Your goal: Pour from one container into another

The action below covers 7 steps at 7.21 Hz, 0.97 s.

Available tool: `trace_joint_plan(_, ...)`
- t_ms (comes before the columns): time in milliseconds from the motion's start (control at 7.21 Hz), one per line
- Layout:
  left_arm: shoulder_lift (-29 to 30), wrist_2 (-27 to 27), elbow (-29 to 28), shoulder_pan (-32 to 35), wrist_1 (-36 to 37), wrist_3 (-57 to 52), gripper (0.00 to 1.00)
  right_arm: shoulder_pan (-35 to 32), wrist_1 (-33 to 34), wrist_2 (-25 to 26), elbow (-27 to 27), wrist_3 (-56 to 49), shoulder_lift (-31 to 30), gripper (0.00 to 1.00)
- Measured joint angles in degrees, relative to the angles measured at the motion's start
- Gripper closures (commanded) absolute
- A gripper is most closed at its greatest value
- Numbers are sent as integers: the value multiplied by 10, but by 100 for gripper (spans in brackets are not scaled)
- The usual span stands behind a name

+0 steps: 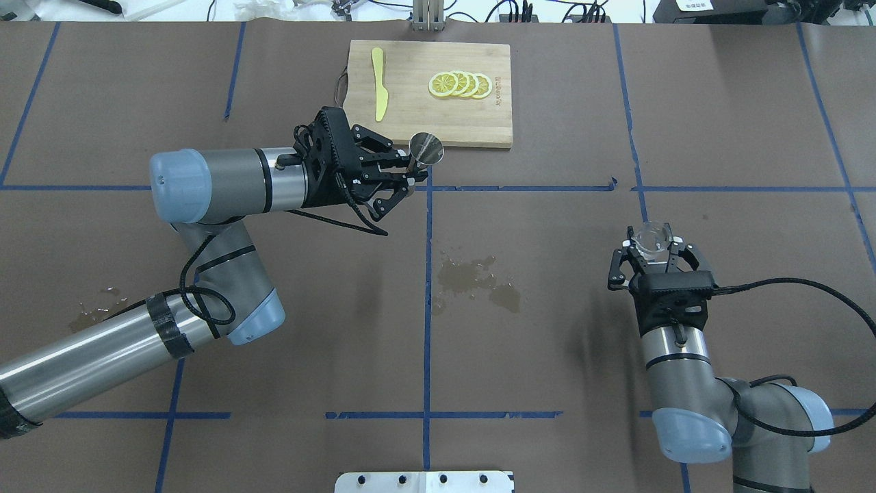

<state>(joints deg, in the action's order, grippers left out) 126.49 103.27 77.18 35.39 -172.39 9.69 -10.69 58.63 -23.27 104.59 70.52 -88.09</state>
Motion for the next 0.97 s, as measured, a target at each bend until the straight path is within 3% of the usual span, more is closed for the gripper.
trace_joint_plan(416,0,-5,3,-13,0,0,100,-42,-17,-69,3,-68,61,100)
trace_joint_plan(971,-4,-24,2,-41,0,22,100,-55,-31,-77,8,-132,87,100)
